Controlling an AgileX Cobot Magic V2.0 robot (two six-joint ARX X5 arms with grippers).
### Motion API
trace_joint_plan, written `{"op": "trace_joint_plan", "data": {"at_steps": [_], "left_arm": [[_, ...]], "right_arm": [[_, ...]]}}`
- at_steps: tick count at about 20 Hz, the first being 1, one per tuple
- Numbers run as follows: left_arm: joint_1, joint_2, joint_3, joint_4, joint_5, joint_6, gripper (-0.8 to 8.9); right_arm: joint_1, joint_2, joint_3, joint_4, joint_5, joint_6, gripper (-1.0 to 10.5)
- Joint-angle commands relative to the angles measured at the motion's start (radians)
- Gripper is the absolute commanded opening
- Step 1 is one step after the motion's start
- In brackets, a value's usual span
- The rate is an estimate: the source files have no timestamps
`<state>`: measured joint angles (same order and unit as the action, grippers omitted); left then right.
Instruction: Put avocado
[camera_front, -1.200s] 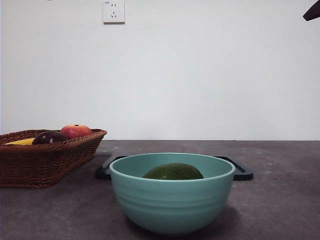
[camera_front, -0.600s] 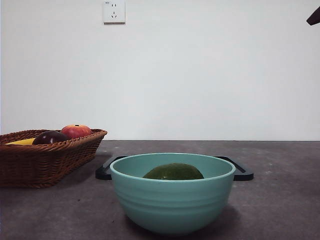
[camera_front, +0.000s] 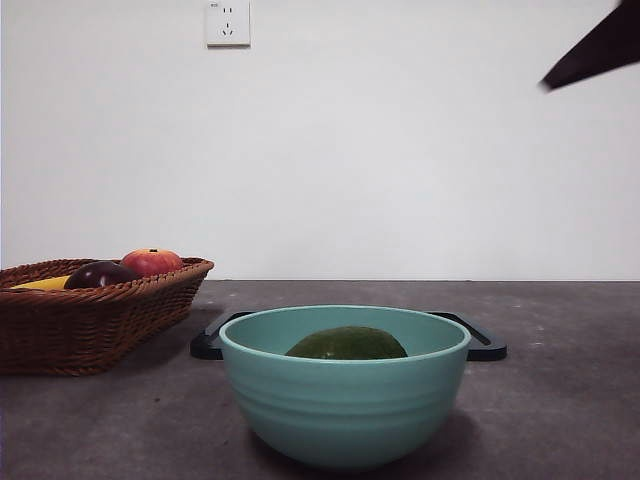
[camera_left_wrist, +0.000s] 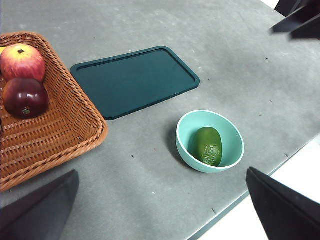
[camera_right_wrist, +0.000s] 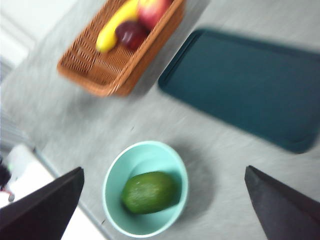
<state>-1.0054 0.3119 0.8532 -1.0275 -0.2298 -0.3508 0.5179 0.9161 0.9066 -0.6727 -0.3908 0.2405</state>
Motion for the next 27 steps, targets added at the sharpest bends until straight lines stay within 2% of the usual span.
{"op": "trace_joint_plan", "data": {"at_steps": [1,5,10,14,22,25,27], "left_arm": [[-0.008,0.000,0.005,0.009,-0.002,-0.002,6.22],[-0.008,0.000,0.005,0.010,-0.002,-0.002,6.22],[-0.008,0.000,0.005,0.010,-0.002,-0.002,6.21],[-0.008,0.000,0.005,0.010,-0.002,-0.002,6.21],[-0.008,0.000,0.005,0.010,-0.002,-0.002,6.22],[-0.008,0.000,0.005,0.010,-0.002,-0.002,6.22],[-0.008,0.000,0.005,0.010,-0.002,-0.002,6.22]], "right_arm": [[0.069,0.103,0.053,0.015,0.029,0.033,5.0],[0.169,0.308,0.158,-0.014,0.110,0.013,4.9],[0.209,0.496,0.216,-0.141,0.229,-0.024,4.9],[0.211,0.594,0.216,-0.205,0.243,-0.045,4.8],[0.212,0.724,0.216,-0.203,0.290,-0.039,4.7],[0.213,0.768,0.216,-0.199,0.283,-0.031,3.7],[0.213,0.788,0.216,-0.188,0.283,-0.021,2.2]]}}
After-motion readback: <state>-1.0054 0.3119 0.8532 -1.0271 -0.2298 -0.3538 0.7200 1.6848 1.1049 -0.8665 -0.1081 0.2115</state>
